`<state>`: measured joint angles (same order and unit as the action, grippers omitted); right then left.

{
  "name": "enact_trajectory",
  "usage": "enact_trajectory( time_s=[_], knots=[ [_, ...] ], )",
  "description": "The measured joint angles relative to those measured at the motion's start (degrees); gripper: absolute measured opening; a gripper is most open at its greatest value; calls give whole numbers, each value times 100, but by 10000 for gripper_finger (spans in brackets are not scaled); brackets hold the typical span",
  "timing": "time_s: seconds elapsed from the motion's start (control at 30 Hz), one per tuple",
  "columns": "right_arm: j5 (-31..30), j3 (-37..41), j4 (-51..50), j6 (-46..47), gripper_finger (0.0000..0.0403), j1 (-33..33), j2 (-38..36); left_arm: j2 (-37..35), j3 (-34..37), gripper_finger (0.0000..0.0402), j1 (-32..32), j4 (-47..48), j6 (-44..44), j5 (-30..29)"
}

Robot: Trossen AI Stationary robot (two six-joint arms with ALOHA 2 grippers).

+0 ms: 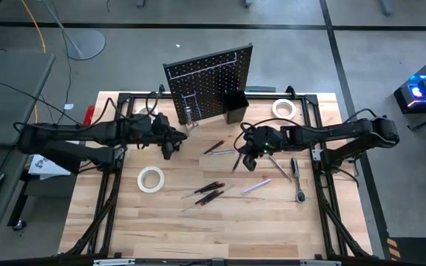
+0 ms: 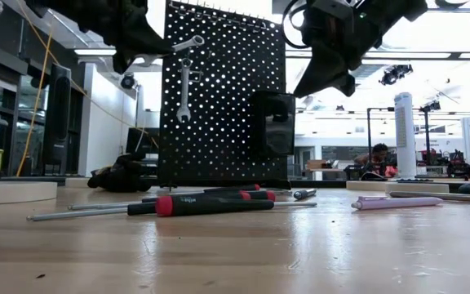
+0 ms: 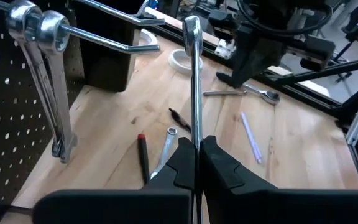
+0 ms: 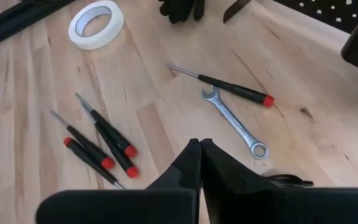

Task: Hang tools onto peg board
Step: Hang the silver wrench on the peg board

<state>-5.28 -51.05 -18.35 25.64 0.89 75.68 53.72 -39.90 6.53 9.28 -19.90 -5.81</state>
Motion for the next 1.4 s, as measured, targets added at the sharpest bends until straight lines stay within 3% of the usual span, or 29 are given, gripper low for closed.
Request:
enact_trajectory(
  time_s=[0.3, 0.43, 0.6, 0.8, 0.97, 1.4],
  knots=[
    [17, 0, -3, 23, 0, 0, 2, -268, -9, 0, 25, 459, -47, 70],
    [17, 0, -20, 25, 0, 0, 2, -515, -9, 0, 25, 887, -44, -180],
    [-28, 0, -22, -4, 0, 0, 2, -609, -10, 0, 25, 690, 95, -205],
    [-28, 0, -27, -14, 0, 26, 2, -443, -11, 0, 15, 703, 68, 591],
    [-28, 0, -24, -3, 0, 26, 2, -264, -11, 0, 119, 550, 242, 247],
    [-7, 0, -28, -1, 0, 26, 2, -112, -11, 0, 364, 333, 251, 248]
  ],
)
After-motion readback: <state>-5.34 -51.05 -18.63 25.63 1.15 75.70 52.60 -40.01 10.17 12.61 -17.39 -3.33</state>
